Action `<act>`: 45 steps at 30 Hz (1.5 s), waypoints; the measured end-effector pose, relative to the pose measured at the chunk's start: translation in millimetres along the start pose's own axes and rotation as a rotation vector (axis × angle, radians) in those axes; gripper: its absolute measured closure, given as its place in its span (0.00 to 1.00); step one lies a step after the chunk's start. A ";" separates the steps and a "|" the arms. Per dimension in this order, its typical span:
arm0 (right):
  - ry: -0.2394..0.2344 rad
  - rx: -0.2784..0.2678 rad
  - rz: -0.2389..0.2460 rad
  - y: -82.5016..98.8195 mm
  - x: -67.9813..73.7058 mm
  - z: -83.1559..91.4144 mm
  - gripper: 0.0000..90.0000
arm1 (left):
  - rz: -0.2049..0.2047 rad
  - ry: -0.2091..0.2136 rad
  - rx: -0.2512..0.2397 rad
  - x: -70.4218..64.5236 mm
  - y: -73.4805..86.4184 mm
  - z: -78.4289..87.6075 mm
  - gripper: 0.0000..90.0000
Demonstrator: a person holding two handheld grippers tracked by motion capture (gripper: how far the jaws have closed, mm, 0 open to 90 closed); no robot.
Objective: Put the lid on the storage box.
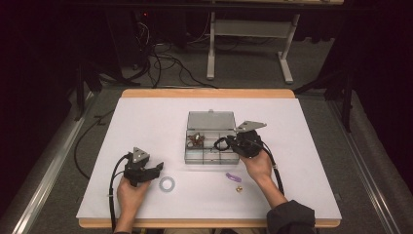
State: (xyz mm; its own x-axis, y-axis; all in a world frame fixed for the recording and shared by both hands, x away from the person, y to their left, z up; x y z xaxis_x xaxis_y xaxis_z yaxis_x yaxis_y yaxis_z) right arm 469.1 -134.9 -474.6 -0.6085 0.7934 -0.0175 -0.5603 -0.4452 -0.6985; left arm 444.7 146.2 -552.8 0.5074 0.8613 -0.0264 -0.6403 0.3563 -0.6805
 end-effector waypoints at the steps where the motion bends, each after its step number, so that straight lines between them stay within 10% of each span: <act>1: 0.001 0.004 -0.001 0.5 -0.7 -1.3 0.92 | 0.000 0.000 0.000 0.0 0.0 0.0 0.40; 45: 0.083 0.152 -0.006 -11.2 -9.4 -60.1 0.92 | -0.002 -0.001 0.002 -0.3 0.1 -0.1 0.40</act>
State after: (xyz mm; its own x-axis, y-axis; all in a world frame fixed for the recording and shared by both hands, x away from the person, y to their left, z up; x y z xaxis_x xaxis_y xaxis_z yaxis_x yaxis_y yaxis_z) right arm 514.9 -112.3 -509.7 -0.5602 0.8248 -0.0771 -0.6462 -0.4934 -0.5822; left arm 444.6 145.9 -552.9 0.5081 0.8610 -0.0248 -0.6403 0.3583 -0.6794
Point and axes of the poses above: each handheld gripper's, and its own axes: z roughly backward along the jaws, y roughly out of its underside, x roughly to its left, the point moved 10 cm from there along -z, roughly forward along the jaws, and after that the axes turned 6 degrees about x, right-handed, at the moved point
